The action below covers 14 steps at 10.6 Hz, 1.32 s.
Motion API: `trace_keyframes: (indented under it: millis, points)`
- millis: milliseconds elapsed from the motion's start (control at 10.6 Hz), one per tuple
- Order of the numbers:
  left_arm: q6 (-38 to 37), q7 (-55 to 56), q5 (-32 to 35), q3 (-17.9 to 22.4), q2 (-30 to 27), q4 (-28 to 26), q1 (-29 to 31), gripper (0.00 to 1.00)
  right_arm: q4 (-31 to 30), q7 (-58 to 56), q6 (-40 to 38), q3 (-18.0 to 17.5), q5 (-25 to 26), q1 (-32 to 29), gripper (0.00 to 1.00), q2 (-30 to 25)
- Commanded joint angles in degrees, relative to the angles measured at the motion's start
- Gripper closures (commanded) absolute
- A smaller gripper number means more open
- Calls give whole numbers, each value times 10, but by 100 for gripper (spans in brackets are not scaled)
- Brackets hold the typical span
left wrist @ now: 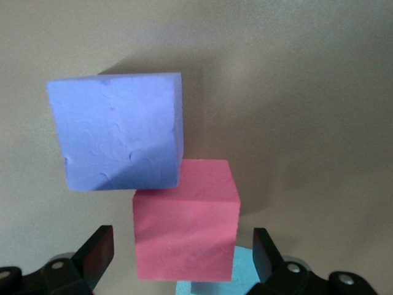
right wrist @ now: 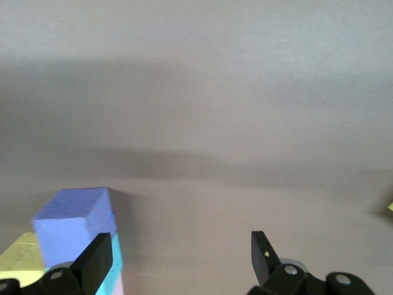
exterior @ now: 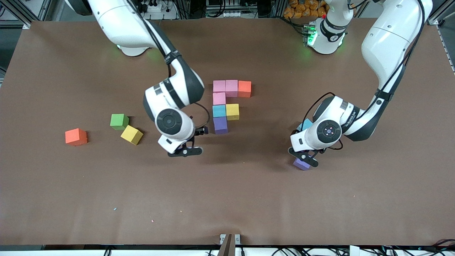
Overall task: Arrange 11 blocks into digit 3
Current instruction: 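Grasp the pink block with the left gripper while the right gripper releases purple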
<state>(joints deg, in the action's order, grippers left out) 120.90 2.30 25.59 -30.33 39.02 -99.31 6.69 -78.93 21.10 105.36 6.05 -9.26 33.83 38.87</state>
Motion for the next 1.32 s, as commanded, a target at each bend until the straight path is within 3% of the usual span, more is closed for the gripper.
trace_keyframes:
  millis: [0,94,471,566,848,1131,1225]
  points:
    - [7,28,35,-3,8,-3,2,0,-68,-55,2,-8,32,-49,0,-54]
    - [7,27,37,-3,10,-3,2,3,-89,-81,2,-8,42,-72,0,-68]
    - [7,47,36,-4,7,-1,2,89,-147,-155,17,-8,71,-111,0,-98]
    - [6,85,33,-5,6,1,-2,95,-165,-182,31,-8,71,-125,0,-104]
    - [2,179,25,-10,-2,2,-12,99,-209,-291,63,-8,74,-152,0,-115]
    - [0,379,-26,-44,-10,2,-5,100,-270,-374,126,-8,93,-156,0,-137]
    - [-1,455,-40,-47,-17,0,-3,100,-302,-375,156,-8,120,-154,0,-150]
